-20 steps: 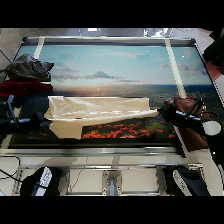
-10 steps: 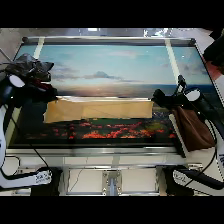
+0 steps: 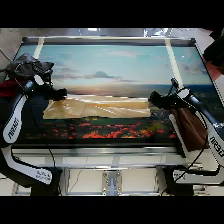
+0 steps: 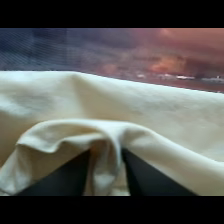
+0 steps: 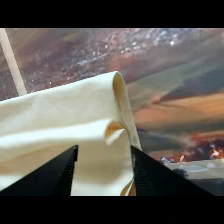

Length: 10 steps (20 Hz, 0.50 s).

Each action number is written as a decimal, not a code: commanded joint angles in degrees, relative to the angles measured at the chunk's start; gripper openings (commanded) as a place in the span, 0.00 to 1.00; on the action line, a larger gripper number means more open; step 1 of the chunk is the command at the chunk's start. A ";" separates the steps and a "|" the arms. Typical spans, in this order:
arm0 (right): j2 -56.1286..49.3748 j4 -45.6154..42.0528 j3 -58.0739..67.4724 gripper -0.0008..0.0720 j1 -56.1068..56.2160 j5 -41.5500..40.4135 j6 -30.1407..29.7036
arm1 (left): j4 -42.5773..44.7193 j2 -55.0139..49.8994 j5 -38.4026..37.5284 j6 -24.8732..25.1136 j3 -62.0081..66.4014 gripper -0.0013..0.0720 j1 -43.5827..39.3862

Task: Fold the shirts.

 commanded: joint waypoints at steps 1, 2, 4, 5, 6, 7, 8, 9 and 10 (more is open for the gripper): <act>0.52 -0.52 2.45 0.58 -0.04 2.75 -0.68 | 0.00 0.46 0.26 -0.17 0.39 0.98 0.13; 1.99 -2.03 4.17 0.59 -0.04 3.63 -1.07 | 0.02 1.79 0.22 -0.13 0.39 0.97 0.37; 5.64 -8.17 8.24 0.63 -0.04 5.60 -1.70 | -0.11 5.40 0.37 -0.13 0.39 0.97 0.59; 7.41 -13.33 10.34 0.65 -0.20 6.54 -1.68 | -0.20 7.45 0.85 -0.13 0.39 0.97 0.57; 8.68 -18.29 11.65 0.64 -0.63 6.69 -1.68 | -0.20 9.38 1.40 0.09 0.39 0.97 0.20; 9.46 -23.65 12.81 0.62 -1.57 6.34 -1.75 | -0.17 11.19 1.62 1.55 0.42 0.97 -0.44; 9.75 -27.56 14.19 0.62 -2.62 5.79 -1.70 | -0.15 12.90 1.53 3.48 0.50 0.97 -1.38; 9.73 -28.13 16.15 0.62 -3.93 4.57 -1.53 | -0.17 14.27 1.51 3.72 0.76 0.97 -2.45; 9.73 -26.25 17.94 0.61 -4.81 4.66 1.88 | -0.17 15.28 1.60 3.74 1.25 0.97 -3.74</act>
